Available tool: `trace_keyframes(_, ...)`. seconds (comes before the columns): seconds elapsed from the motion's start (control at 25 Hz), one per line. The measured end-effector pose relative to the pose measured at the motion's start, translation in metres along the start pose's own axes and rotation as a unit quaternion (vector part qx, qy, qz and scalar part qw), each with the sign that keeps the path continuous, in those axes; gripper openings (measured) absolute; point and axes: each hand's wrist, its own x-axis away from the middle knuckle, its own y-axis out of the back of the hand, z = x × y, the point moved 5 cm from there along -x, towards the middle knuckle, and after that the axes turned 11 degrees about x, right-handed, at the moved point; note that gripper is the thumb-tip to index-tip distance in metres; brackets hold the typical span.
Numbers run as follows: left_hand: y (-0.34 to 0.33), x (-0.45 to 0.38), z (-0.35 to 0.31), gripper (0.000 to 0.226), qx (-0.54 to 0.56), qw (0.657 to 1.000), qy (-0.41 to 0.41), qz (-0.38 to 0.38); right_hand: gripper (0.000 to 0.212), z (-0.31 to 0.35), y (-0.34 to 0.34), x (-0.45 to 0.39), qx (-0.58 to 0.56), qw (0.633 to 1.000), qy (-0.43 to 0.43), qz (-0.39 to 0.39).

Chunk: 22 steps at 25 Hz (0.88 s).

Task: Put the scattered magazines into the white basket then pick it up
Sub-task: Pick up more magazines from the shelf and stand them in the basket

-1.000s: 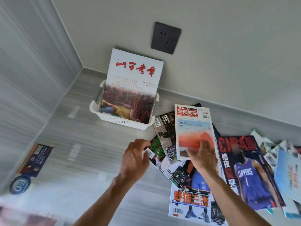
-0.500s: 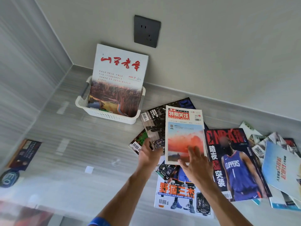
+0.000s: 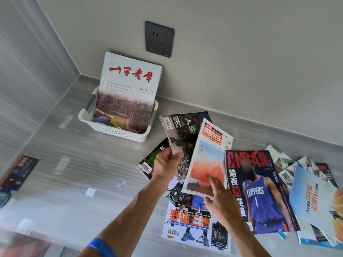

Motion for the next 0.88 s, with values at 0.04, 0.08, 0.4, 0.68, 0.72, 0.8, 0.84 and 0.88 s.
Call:
trace_keyframes(0.04,0.008,0.005,-0.021,0.025,0.02,0.996,-0.088,-0.003,0.081,0.0,0.004,-0.003,0.017,1.0,0.008,0.006)
trace_keyframes(0.08,0.019,0.012,-0.042,0.033,0.039,0.983,-0.178,-0.016,0.081,0.0,0.007,-0.005,0.035,0.999,0.015,0.019)
trace_keyframes(0.4,0.053,0.082,-0.058,0.03,-0.129,0.864,-0.474,0.111,0.057,0.028,0.091,-0.022,-0.715,0.693,-0.03,0.089)
trace_keyframes(0.68,0.061,0.074,0.059,0.027,-0.222,0.913,-0.294,0.174,0.052,0.036,0.031,-0.004,-0.538,0.801,-0.165,0.204)
trace_keyframes(0.72,0.066,0.069,0.065,0.026,-0.204,0.93,-0.256,0.167,0.057,0.04,0.028,0.0,-0.536,0.805,-0.165,0.194)
trace_keyframes(0.8,0.076,0.064,0.068,0.046,-0.196,0.943,-0.228,0.143,0.063,0.04,0.031,0.006,-0.57,0.792,-0.15,0.16)
trace_keyframes(0.84,0.081,0.061,0.07,0.065,-0.177,0.95,-0.217,0.136,0.064,0.037,0.033,0.008,-0.586,0.786,-0.129,0.151)
trace_keyframes(0.88,0.085,0.058,0.071,0.08,-0.118,0.965,-0.189,0.138,0.063,0.033,0.035,0.012,-0.592,0.786,-0.102,0.147)
